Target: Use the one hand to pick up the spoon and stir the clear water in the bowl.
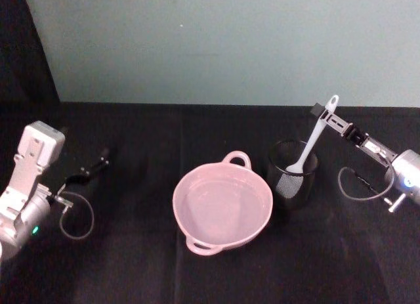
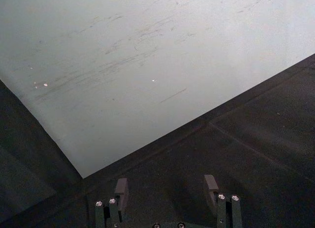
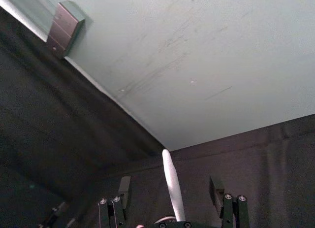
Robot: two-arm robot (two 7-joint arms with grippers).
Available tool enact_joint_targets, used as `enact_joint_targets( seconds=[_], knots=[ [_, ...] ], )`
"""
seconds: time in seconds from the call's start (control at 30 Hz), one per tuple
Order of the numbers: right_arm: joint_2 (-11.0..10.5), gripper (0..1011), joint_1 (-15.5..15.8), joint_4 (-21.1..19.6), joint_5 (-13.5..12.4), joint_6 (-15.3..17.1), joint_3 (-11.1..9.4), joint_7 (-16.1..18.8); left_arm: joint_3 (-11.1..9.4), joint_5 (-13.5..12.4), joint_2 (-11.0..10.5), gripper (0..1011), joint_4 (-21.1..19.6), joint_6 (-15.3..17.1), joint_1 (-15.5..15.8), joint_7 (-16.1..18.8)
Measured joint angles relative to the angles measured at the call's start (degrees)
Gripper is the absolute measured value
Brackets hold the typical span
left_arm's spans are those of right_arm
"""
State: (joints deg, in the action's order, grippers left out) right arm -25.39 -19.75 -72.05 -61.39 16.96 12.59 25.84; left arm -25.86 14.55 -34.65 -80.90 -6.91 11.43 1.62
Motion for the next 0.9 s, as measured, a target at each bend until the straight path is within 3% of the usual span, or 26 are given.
enact_joint_targets(
  seconds=[0.2, 0.43, 0.57, 0.9],
  knots=[
    [-0.4, 1000, -2.6, 3.2, -1.1, 1.0, 1.6, 3.3, 0.0, 0.0, 0.0, 1005, 0.0, 0.0, 0.0, 0.0],
    [-1.6, 947, -3.0, 4.0, -0.7, -0.5, 3.2, 5.4, 0.0, 0.0, 0.0, 1005, 0.0, 0.0, 0.0, 0.0],
    [-2.0, 861, -3.2, 4.2, -0.1, -1.8, 4.0, 5.7, 0.0, 0.0, 0.0, 1005, 0.0, 0.0, 0.0, 0.0],
    [-3.1, 536, -3.8, 4.5, 0.2, -3.3, 5.9, 5.4, 0.0, 0.0, 0.0, 1005, 0.0, 0.0, 0.0, 0.0]
  ],
)
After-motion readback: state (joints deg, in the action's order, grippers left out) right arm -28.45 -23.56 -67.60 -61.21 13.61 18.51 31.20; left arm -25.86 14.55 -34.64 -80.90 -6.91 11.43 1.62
